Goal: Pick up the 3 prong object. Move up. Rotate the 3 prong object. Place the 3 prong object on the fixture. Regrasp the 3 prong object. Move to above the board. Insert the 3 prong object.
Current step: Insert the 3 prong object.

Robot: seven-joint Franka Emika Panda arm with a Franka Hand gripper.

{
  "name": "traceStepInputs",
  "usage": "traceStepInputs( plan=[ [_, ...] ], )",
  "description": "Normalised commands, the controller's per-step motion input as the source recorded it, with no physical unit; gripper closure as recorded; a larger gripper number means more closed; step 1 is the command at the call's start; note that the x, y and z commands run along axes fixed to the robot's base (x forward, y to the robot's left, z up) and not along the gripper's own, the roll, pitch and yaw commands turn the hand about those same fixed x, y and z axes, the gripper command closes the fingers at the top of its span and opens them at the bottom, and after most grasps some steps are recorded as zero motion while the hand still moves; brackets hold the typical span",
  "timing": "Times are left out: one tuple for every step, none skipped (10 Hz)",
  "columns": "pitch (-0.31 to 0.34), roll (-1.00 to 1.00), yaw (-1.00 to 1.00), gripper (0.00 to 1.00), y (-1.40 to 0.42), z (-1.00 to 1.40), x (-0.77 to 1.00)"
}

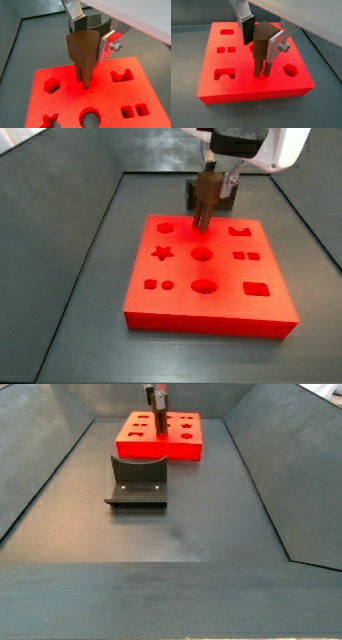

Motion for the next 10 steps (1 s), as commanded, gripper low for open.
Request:
traceStepInputs(
  plan=[
    [-0.004, 0.03, -0.01, 1.00, -0.06, -0.22, 0.00],
    [-0.006, 0.04, -0.01, 1.00, -0.07, -0.22, 0.00],
    [-0.016, 0.04, -0.03, 1.00, -0.06, -0.24, 0.00],
    [-0.023, 0.04, -0.05, 1.00, -0.04, -0.25, 0.01],
    [-0.027, 0.04, -0.06, 1.00, -0.01, -0.29, 0.00],
    [-0.029, 0.04, -0.08, 1.00, 0.00, -0.33, 0.00],
    [-0.041, 0.02, -0.08, 1.00, 0.00, -0.36, 0.00],
    [-0.043, 0.02, -0.08, 1.00, 0.00, -0.38, 0.00],
    [-0.059, 0.02, -0.08, 1.00, 0.00, -0.39, 0.00],
    [-0.073, 0.01, -0.07, 1.00, 0.00, -0.35, 0.00]
  ],
)
